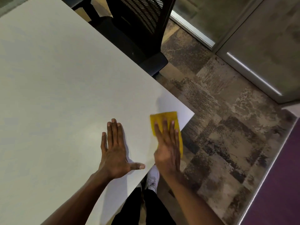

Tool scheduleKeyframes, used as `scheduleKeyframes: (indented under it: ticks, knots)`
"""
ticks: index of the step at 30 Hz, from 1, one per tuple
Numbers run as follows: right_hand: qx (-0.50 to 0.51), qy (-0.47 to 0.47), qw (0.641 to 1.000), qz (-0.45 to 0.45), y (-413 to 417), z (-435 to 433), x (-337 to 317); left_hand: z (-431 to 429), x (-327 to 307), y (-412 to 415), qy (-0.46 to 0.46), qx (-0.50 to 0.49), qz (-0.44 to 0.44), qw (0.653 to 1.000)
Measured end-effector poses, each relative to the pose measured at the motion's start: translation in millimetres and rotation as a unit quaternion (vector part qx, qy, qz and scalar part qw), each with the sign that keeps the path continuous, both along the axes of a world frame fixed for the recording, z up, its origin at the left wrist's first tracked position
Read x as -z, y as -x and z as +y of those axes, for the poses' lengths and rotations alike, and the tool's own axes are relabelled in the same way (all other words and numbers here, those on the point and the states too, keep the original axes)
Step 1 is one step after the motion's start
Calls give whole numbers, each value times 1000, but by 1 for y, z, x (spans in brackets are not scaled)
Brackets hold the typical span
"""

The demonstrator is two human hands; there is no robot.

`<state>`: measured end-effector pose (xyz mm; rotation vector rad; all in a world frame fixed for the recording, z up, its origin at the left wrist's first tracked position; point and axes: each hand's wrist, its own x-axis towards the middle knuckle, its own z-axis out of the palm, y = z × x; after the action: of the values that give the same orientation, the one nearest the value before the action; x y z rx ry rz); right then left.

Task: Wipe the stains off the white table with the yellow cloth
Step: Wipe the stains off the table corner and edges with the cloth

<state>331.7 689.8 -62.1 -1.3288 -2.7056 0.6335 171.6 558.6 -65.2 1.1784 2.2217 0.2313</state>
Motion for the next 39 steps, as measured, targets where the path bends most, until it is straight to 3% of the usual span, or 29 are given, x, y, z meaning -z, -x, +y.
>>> scheduleKeyframes:
  ticks: [3,7,12,17,23,29,34,39]
  knots:
    - [57,17,998,-26,15,47,-3,1,0,-1,13,9,3,1000]
    - [40,15,999,-32,20,70,-4,2,0,0,27,9,13,1000]
    - [19,3,1000,23,-5,-9,-1,0,0,0,17,3,-3,1000]
    - [71,54,990,111,-29,-106,0,0,-1,-1,20,17,-11,1000]
    - [152,94,967,182,-20,-77,-1,2,-2,-2,46,24,-4,999]
    - [57,43,993,92,-26,-23,0,3,4,1,57,15,4,998]
    - [-28,40,993,107,-47,-67,2,-1,9,1,-26,-68,6,997]
    - [-126,0,986,113,-74,-127,12,2,16,-4,-39,-104,29,993]
